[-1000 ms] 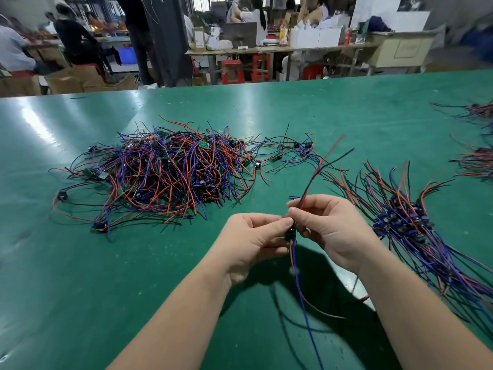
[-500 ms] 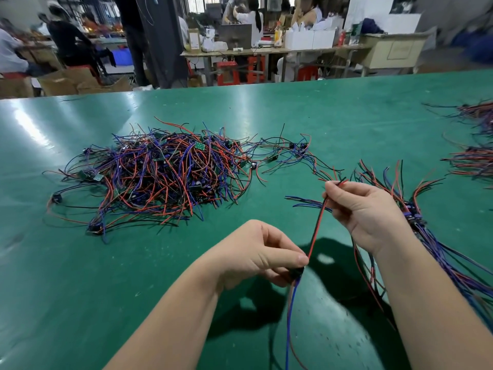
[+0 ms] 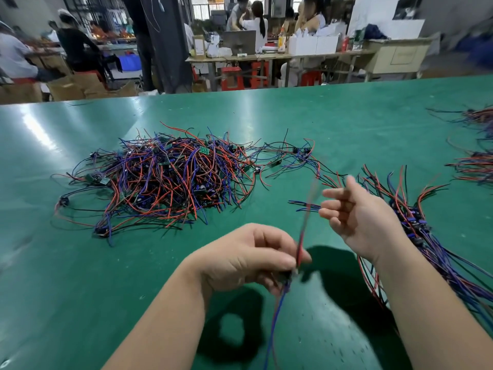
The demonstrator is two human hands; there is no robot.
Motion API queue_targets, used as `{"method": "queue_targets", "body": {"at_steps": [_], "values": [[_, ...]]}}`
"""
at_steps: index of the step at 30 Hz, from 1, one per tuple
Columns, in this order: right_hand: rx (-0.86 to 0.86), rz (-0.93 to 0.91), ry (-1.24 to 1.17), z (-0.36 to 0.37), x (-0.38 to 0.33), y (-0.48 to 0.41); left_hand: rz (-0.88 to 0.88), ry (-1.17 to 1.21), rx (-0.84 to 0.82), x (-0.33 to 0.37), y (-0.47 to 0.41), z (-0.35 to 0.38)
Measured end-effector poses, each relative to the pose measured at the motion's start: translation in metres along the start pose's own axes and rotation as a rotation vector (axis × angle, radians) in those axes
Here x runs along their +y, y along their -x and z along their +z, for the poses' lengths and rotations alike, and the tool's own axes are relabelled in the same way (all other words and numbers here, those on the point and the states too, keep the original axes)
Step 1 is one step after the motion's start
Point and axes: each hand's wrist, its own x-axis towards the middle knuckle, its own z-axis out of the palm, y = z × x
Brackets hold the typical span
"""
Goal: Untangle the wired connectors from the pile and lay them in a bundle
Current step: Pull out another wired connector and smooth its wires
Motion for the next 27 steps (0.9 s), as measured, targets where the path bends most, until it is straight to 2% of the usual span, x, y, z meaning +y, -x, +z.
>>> {"method": "queue_targets", "body": {"at_steps": [2, 6, 8, 11, 13, 16, 20, 23, 27], "values": [[-0.006, 0.042, -0.046, -0.003, -0.001, -0.002, 0.104, 0.188, 0.156, 0.004, -0.002, -0.003], [-0.114, 0.074, 0.019, -0.001, 0.005, 0.001, 0.295, 0.656, 0.508, 0.010, -0.010, -0.006], [-0.232, 0.076, 0.067, 0.005, 0.009, 0.006, 0.388, 0.672, 0.672, 0.006, -0.016, -0.006], [-0.391, 0.089, 0.080, 0.013, 0.018, 0.011, 0.480, 0.470, 0.813, -0.002, -0.025, 0.002], [-0.433, 0.093, -0.018, 0.018, 0.021, 0.012, 0.518, 0.258, 0.842, -0.009, -0.028, 0.007], [-0.400, 0.074, -0.143, 0.020, 0.020, 0.009, 0.521, -0.069, 0.774, -0.018, -0.031, 0.011], [-0.369, 0.055, -0.049, 0.014, 0.016, 0.008, 0.498, -0.263, 0.652, -0.021, -0.030, 0.012], [-0.344, 0.041, -0.004, 0.012, 0.012, 0.009, 0.406, -0.223, 0.550, -0.017, -0.027, 0.012], [-0.356, 0.016, 0.028, 0.009, 0.011, 0.008, 0.228, 0.203, 0.563, -0.012, -0.025, 0.007]]}}
